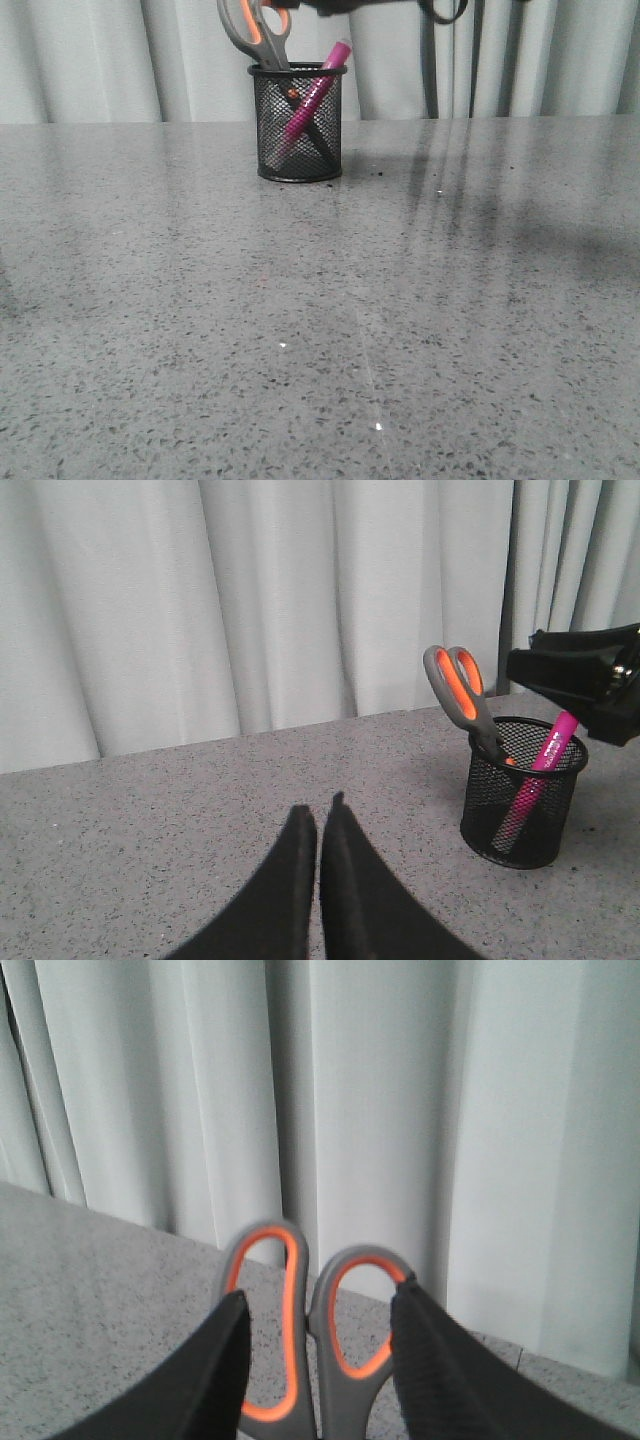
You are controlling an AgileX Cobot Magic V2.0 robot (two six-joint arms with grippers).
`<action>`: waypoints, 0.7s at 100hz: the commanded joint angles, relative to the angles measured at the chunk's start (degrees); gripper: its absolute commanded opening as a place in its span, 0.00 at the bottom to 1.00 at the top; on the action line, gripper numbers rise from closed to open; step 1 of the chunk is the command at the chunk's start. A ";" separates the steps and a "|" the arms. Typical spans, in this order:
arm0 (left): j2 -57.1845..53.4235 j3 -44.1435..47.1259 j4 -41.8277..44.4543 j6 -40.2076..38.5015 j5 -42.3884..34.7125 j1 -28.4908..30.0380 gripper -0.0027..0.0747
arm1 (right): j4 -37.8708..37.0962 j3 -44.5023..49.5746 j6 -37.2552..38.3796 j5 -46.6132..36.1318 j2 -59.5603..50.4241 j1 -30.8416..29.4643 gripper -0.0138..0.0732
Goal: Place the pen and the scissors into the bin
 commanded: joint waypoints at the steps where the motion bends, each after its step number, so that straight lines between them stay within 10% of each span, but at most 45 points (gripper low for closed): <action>1: -0.33 -1.48 -1.69 -0.25 -1.43 0.07 0.01 | -0.33 0.26 -0.11 -5.33 -6.67 -0.45 0.50; 23: -0.33 -1.48 -1.59 -0.25 -1.43 0.07 0.01 | -0.33 7.52 -0.11 -1.58 -20.61 -3.60 0.44; 42: -0.33 -1.48 -1.36 -0.25 -1.43 0.07 0.01 | -0.85 15.24 -0.22 12.39 -34.85 -9.23 0.07; 70: -3.02 2.20 -0.82 0.12 -1.86 0.07 0.01 | -2.37 34.56 -0.22 13.00 -54.23 -12.18 0.08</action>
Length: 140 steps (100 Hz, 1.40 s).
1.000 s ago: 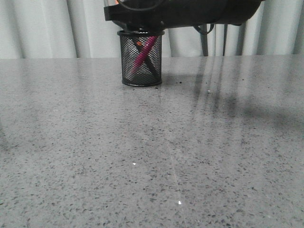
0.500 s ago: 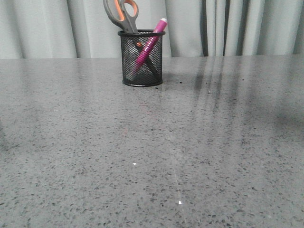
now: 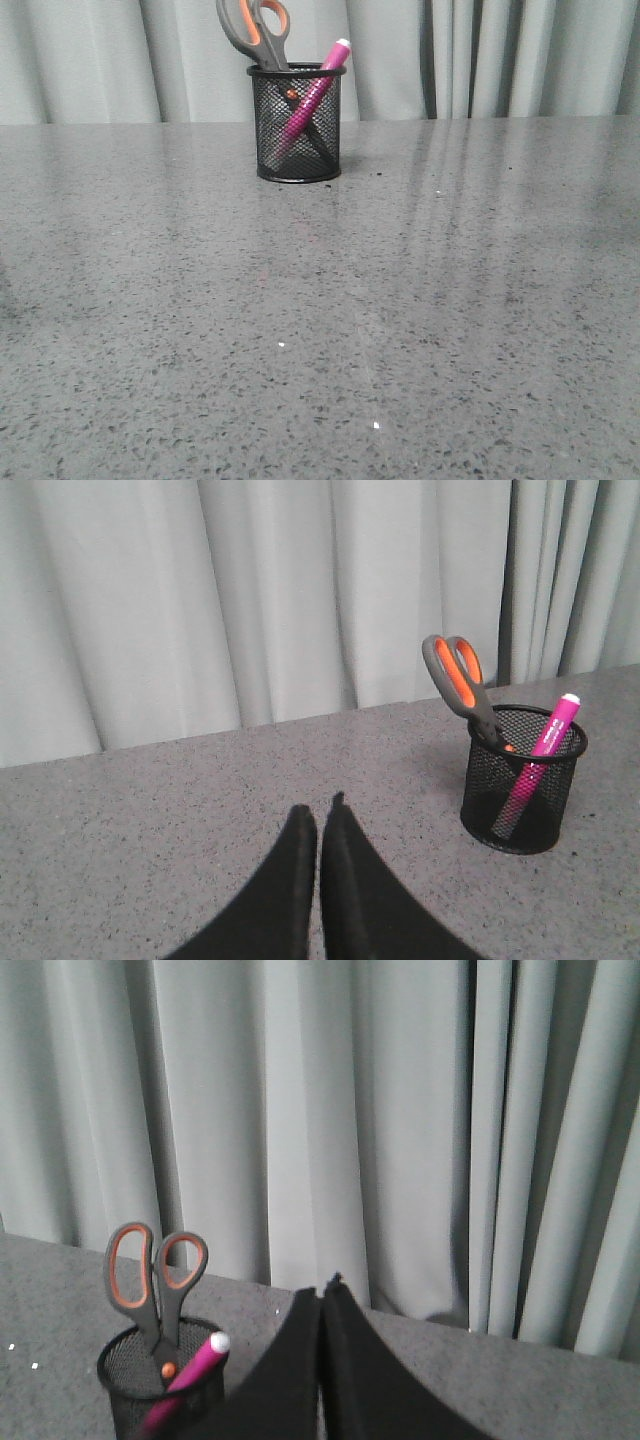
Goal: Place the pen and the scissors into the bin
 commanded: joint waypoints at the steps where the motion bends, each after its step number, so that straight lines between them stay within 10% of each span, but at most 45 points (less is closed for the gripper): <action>1: -1.85 1.08 -1.56 0.12 -1.76 0.07 0.01 | -0.86 5.38 -0.22 -4.16 -6.80 -0.50 0.08; 47: -28.80 21.95 -15.48 7.83 -7.62 0.07 0.01 | -0.86 36.22 -0.79 -12.63 -33.22 -0.50 0.08; 140: -38.55 27.83 -20.46 7.72 -8.20 0.07 0.01 | -0.86 39.09 -0.79 -11.69 -40.31 -0.50 0.08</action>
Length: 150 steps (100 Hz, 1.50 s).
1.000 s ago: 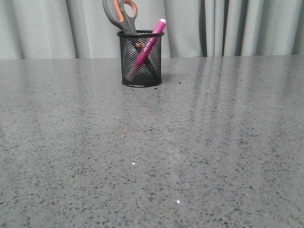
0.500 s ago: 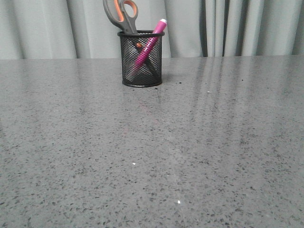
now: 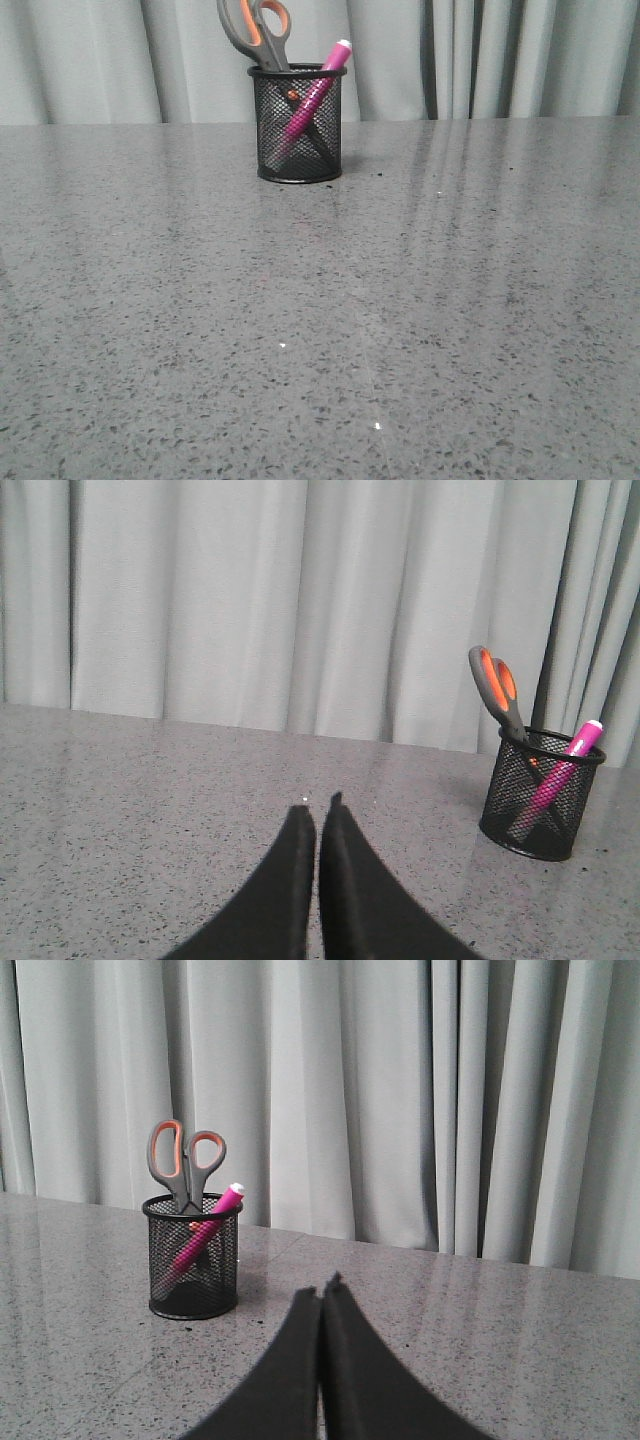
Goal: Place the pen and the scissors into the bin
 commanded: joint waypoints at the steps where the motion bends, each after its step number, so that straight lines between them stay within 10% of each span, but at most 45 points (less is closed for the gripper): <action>1: -0.78 -1.49 -1.06 0.15 0.58 0.07 0.01 | -0.52 -1.30 -0.44 -4.64 0.20 -0.27 0.08; 49: -0.78 -1.49 3.49 -2.27 -1.27 0.07 0.01 | -0.52 -1.30 -0.44 -4.64 0.20 -0.27 0.08; 76: -0.78 -1.60 73.49 -69.26 -4.39 -0.17 0.01 | -0.52 -1.30 -0.44 -4.64 0.20 -0.27 0.08; 150: -1.85 6.65 84.05 -76.98 -7.44 -0.17 0.01 | -0.52 -1.30 -0.44 -4.64 0.20 -0.27 0.08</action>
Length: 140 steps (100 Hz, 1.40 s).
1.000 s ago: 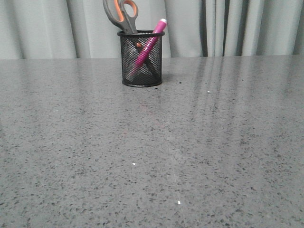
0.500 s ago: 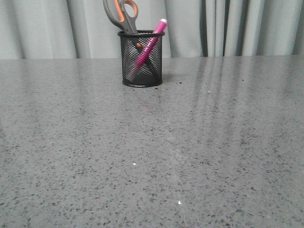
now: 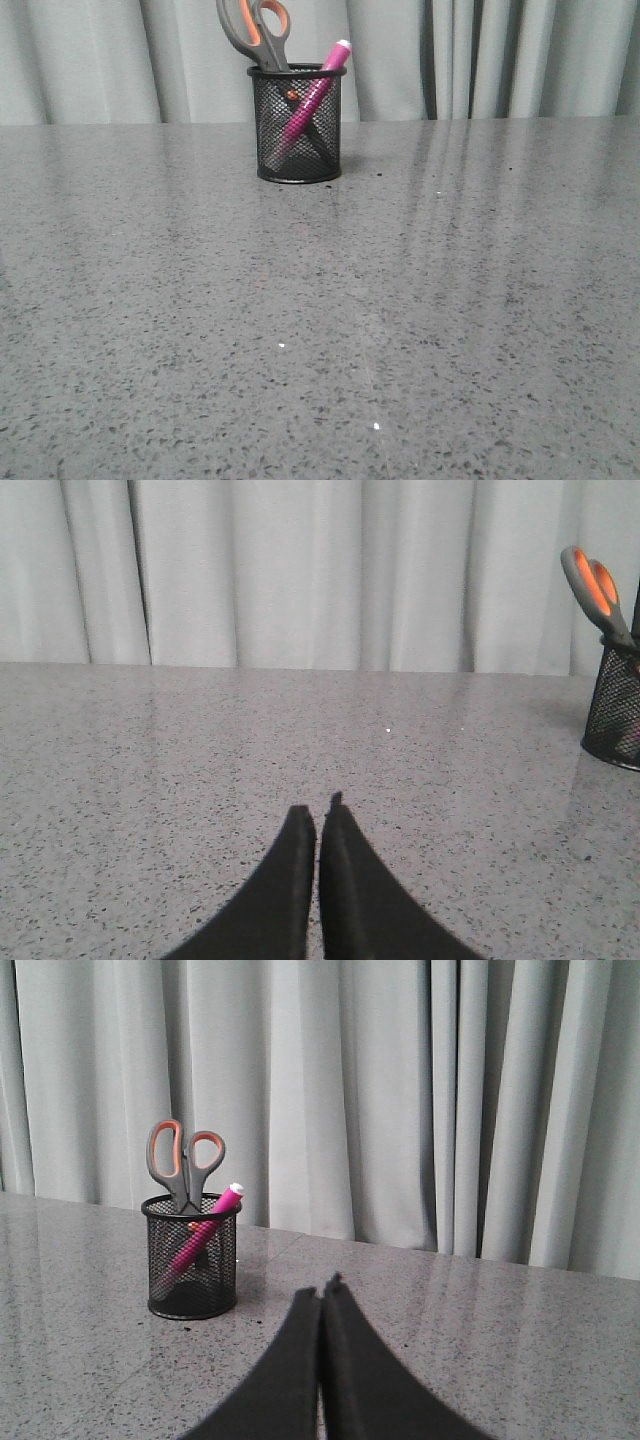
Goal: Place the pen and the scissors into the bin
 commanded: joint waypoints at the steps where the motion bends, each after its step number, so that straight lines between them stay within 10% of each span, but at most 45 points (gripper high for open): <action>1: -1.85 2.62 -0.11 -0.64 -3.94 -0.17 0.01 | -0.52 -1.30 -0.31 -4.64 0.20 -0.27 0.08; 93: -1.85 2.62 -0.11 -0.64 -3.94 -0.17 0.01 | 1.55 -0.48 -0.31 -3.90 0.20 -1.26 0.08; 140: -1.85 2.62 -0.11 -0.64 -3.94 -0.17 0.01 | -3.76 3.96 -0.31 21.90 -18.37 -16.29 0.08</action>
